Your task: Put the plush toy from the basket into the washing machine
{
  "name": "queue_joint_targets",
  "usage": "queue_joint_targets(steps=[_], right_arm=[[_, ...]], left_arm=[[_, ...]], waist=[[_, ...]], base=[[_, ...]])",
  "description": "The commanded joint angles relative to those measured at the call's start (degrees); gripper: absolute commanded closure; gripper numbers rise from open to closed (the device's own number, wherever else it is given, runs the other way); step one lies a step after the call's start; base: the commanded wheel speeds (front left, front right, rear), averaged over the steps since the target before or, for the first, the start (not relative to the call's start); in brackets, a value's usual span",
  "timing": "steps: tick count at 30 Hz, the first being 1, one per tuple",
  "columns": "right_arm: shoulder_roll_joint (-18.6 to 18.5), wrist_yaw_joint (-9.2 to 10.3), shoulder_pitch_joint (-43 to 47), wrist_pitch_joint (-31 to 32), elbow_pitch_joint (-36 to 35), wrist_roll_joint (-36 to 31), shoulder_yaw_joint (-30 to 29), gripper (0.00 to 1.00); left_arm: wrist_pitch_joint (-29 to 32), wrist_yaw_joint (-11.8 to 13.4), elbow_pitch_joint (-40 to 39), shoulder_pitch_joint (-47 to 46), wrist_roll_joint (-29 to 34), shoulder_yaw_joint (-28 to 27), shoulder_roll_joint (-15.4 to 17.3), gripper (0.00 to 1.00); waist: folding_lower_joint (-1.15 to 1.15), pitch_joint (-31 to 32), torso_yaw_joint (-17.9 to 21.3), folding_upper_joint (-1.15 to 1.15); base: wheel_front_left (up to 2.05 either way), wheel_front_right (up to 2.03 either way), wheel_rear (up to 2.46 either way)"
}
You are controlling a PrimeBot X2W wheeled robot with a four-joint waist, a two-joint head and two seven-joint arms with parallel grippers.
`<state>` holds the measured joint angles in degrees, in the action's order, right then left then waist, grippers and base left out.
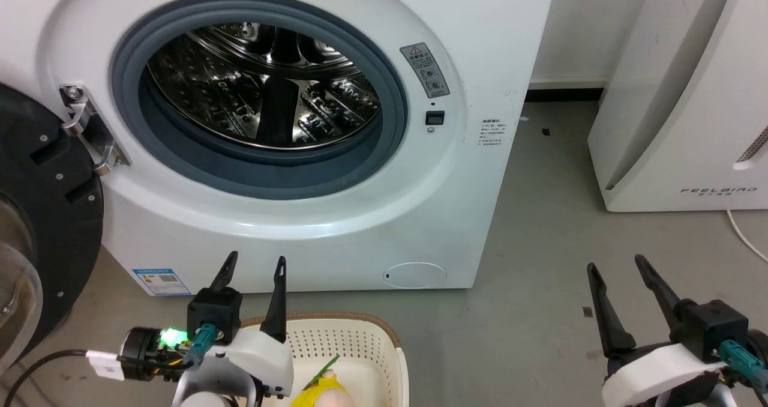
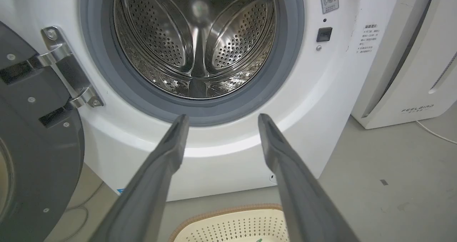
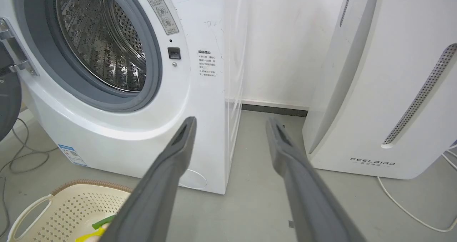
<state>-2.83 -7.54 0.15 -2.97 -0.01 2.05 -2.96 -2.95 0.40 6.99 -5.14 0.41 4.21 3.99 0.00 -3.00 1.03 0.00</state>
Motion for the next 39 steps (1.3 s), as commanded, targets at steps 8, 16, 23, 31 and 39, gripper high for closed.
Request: queue_joint_targets(steps=[8,16,23,31,39], right_arm=[[0.0,0.02,-2.1,-1.4,0.2,1.0,-0.9,0.00],[0.0,0.02,-3.5,-2.3,0.3,1.7,-1.6,0.00],[0.0,0.02,-4.9,-3.2,0.4,2.4,-2.2,0.00],[0.0,0.03,-6.5,-4.1,0.4,3.2,-3.0,0.00],[0.0,0.03,-8.2,-5.1,0.4,3.9,-3.7,0.00]], left_arm=[[-1.4,-0.1,6.0,-3.8,0.8,2.5,0.9,0.00],[-2.4,-0.7,13.4,-7.3,1.6,5.3,1.1,0.00],[-3.2,-1.5,20.6,-10.6,2.2,7.7,1.1,0.00],[-2.4,-2.7,27.5,-14.1,2.5,10.3,1.4,0.00],[0.4,-4.0,32.7,-16.7,1.6,12.0,2.0,0.00]], waist=[[0.00,-2.1,0.8,0.00],[0.00,-4.6,1.6,0.00],[0.00,-6.9,2.6,0.00],[0.00,-10.0,3.9,0.00],[0.00,-13.7,5.1,0.00]], base=[[0.00,0.00,0.00],[0.00,0.00,0.00],[0.00,0.00,0.00],[0.00,0.00,0.00],[0.00,0.00,0.00]])
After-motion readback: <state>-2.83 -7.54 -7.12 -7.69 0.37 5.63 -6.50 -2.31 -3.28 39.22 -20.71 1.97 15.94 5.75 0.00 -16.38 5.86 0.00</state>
